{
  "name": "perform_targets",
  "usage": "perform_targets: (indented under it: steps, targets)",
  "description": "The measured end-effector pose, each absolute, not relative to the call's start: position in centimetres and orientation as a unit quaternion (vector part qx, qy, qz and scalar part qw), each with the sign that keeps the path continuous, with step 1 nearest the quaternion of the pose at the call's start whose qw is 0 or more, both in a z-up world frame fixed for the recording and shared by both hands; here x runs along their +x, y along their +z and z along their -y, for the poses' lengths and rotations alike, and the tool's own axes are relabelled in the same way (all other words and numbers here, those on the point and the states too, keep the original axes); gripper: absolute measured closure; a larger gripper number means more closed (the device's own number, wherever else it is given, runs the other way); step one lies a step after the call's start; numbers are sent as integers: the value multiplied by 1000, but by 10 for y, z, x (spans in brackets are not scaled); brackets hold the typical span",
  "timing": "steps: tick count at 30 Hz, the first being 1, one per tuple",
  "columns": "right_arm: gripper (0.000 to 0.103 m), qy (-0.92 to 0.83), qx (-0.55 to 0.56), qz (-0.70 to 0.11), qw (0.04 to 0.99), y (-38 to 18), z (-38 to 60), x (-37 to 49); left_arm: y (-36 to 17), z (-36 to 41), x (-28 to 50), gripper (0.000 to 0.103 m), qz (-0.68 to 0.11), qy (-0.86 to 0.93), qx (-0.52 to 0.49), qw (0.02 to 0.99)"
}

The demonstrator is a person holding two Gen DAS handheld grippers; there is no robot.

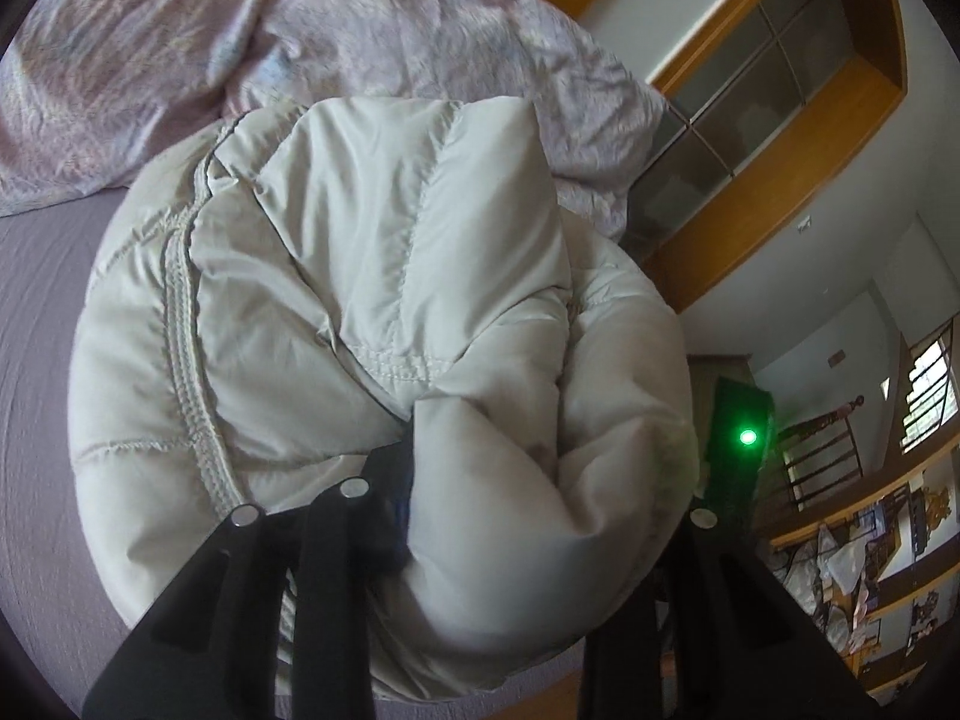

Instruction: Fold large clothes

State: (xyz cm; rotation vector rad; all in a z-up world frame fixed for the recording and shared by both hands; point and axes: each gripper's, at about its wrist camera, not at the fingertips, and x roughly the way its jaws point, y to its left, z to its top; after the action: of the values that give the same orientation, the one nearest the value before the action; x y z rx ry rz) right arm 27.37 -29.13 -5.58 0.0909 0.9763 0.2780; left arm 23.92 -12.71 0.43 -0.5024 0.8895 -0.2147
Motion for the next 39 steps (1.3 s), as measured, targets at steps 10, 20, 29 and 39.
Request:
perform_targets:
  steps: [10, 20, 29, 39]
  targets:
    - [36, 79, 86, -471, 874, -61, 360, 269, -12, 175, 268, 67, -465, -90, -192, 859]
    - [36, 52, 115, -462, 878, -57, 389, 263, -1, 200, 270, 31, -467, -114, -188, 856]
    - [36, 80, 116, -422, 895, -14, 374, 261, 36, 173, 259, 28, -441, -108, -184, 872]
    - [37, 194, 80, -369, 905, 53, 281, 272, 43, 86, 257, 27, -420, 22, -154, 894]
